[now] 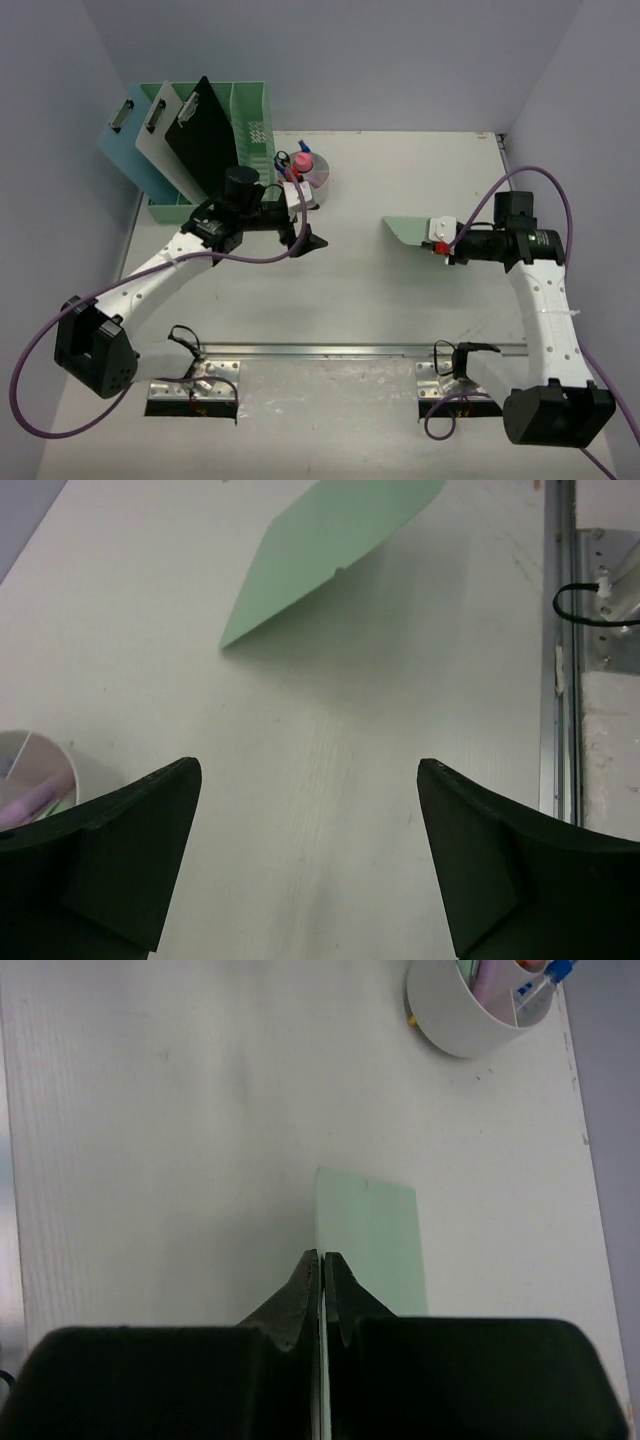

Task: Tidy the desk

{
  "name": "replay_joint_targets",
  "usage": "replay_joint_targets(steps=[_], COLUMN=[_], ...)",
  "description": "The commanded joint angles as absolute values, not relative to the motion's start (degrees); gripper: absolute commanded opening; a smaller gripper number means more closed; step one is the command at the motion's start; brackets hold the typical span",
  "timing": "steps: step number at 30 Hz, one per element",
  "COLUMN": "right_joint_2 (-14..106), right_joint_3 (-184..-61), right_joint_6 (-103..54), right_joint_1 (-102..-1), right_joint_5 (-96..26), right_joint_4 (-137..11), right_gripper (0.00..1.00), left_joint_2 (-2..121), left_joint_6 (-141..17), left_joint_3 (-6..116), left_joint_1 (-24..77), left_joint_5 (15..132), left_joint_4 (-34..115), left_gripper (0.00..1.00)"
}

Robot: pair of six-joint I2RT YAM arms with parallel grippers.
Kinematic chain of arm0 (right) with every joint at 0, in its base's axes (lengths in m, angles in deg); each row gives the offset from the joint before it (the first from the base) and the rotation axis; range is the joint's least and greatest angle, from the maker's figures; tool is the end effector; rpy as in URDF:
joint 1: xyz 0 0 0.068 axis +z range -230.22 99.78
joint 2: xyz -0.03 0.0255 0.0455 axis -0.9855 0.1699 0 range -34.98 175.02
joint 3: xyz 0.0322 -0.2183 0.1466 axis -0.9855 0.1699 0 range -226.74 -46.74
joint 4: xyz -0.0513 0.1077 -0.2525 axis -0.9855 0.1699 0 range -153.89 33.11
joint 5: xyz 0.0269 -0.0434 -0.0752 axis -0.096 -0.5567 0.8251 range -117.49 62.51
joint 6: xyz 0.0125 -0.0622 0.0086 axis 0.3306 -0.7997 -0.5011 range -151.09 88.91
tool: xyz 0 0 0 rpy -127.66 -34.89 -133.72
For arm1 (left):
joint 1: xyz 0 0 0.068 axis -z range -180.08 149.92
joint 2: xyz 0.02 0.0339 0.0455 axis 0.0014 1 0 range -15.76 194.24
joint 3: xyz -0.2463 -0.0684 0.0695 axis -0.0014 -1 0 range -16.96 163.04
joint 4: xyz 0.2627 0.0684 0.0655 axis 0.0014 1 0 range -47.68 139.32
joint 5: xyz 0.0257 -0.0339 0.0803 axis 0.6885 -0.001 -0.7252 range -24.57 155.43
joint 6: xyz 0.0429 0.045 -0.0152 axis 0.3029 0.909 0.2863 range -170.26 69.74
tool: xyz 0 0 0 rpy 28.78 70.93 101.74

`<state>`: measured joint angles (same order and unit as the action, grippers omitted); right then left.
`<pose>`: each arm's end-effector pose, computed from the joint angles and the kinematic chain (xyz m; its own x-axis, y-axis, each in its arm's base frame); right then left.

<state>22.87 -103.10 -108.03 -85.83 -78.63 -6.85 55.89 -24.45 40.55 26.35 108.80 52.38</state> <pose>0.2068 0.0185 0.2935 0.1427 -0.6282 -0.7648 -0.9043 0.2312 -0.3587 0.2628 -0.1685 0.3049 0.0545 0.3262 -0.9437 0.9561 0.2556 0.1436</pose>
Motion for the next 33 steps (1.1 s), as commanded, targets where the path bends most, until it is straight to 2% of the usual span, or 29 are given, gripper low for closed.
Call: replay_joint_targets(steps=[1, 5, 14, 18, 25, 28, 29, 30, 31, 33], right_joint_2=[23.3, 23.9, 24.9, 25.0, 25.0, 25.0, 25.0, 24.9, 25.0, 25.1], right_joint_3=[-107.6, -109.4, -110.7, -111.5, -112.1, -112.3, -112.1, -112.0, -111.8, -111.8], right_joint_6=[-102.9, -97.4, -91.8, -90.3, -87.0, -86.2, -85.7, -84.3, -83.7, -83.1], right_joint_1=[-83.2, -80.7, -77.8, -77.2, -76.7, -76.6, -76.7, -76.7, -76.6, -76.6], right_joint_5=[-85.1, -85.8, -88.7, -90.4, -92.4, -93.1, -93.0, -92.1, -91.3, -89.4], right_joint_4=[-5.6, -7.4, -10.7, -11.6, -13.5, -14.2, -14.7, -15.5, -16.3, -16.7], right_gripper=[0.01, 0.01, 0.01, 0.01, 0.01, 0.01, 0.02, 0.06, 0.25, 0.47], left_joint_2=[58.0, 61.7, 69.7, 72.5, 76.3, 76.7, 76.6, 76.4, 75.9, 74.9], left_joint_6=[-27.1, -33.8, -32.4, -32.2, -33.3, -33.4, -33.3, -32.7, -32.3, -31.5], left_joint_3=[40.7, 41.4, 46.8, 48.9, 51.9, 52.1, 52.1, 51.9, 51.7, 49.9], left_joint_1=[32.3, 36.5, 42.0, 43.6, 45.3, 45.6, 45.6, 45.6, 45.6, 45.4], left_joint_5=[110.3, 107.5, 107.4, 106.6, 107.3, 107.5, 107.6, 107.5, 107.0, 106.0], left_joint_4=[38.4, 30.0, 27.3, 26.1, 24.7, 24.9, 25.2, 25.7, 26.6, 27.2], left_gripper=[0.86, 0.83, 0.8, 0.75, 0.54, 0.37, 0.22, 0.15, 0.05, 0.0])
